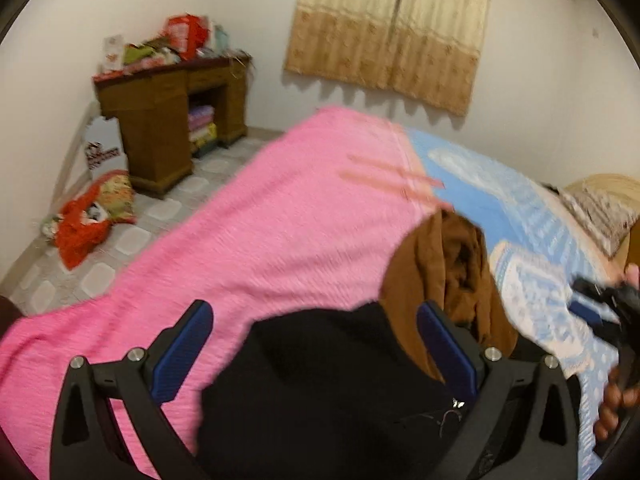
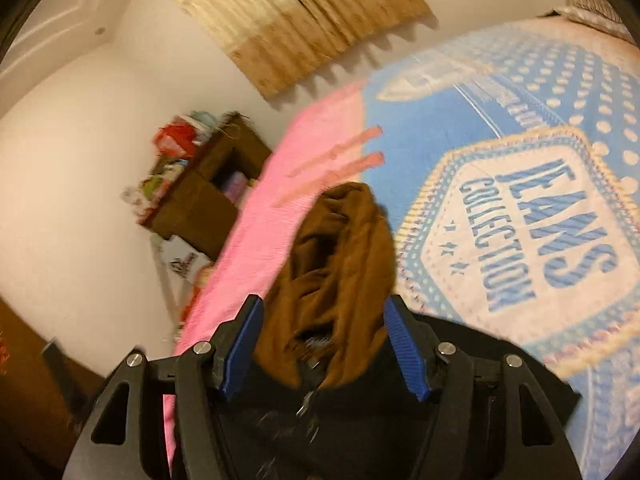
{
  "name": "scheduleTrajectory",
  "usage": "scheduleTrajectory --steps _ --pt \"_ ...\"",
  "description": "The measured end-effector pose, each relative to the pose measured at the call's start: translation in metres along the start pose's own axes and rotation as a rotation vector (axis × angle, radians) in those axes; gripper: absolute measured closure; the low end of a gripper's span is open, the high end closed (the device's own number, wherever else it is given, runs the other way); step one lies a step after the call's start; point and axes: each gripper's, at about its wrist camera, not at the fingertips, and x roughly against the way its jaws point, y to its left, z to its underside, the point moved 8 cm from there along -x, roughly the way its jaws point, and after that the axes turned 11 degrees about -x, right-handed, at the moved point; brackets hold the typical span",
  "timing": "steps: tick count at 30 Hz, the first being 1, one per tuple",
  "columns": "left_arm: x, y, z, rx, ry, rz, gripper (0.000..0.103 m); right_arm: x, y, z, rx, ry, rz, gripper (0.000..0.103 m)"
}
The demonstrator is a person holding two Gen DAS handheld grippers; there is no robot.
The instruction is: Fold large clothes
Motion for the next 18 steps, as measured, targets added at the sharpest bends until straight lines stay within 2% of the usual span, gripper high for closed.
scheduleTrajectory --steps 2,4,5,6,8,9,13,16,17,18 --pt "-0.028 -0.009 0.019 -0.022 0.034 0.003 0.0 -0.027 -0.006 -0.003 -0.003 0.027 0.02 0.04" --pt "-0.055 -0.012 0.04 -0.058 0.091 -0.05 0.0 -0.048 -0.009 -0.006 0.003 0.04 0.043 0.04" --pt "-0.075 -0.01 0.058 -0.058 0.194 -0.071 0.002 -0.058 -0.009 -0.01 0.007 0.046 0.053 0.04" --pt "-0.078 -0.01 0.058 -0.07 0.233 -0.093 0.002 -0.067 -0.009 -0.016 0.008 0.048 0.058 0.04" --pt "-0.068 -0.013 0.05 -0.081 0.169 -0.095 0.0 -0.085 -0.006 -0.032 0.015 0.037 0.073 0.04" --pt "-0.067 -0.014 0.051 -0.083 0.162 -0.093 0.0 -0.092 -0.004 -0.04 0.016 0.024 0.082 0.04" --pt "-0.069 -0.014 0.055 -0.078 0.189 -0.091 0.0 -0.134 -0.003 -0.074 -0.042 0.028 0.073 0.04" --pt "-0.068 -0.017 0.055 -0.076 0.186 -0.088 0.0 -0.163 -0.005 -0.087 -0.028 0.033 0.138 0.041" --pt "-0.068 -0.016 0.055 -0.076 0.187 -0.087 0.0 -0.172 -0.005 -0.089 -0.013 0.037 0.165 0.044" --pt "-0.068 -0.016 0.056 -0.073 0.184 -0.085 0.0 -0.178 -0.006 -0.09 0.002 0.049 0.194 0.059"
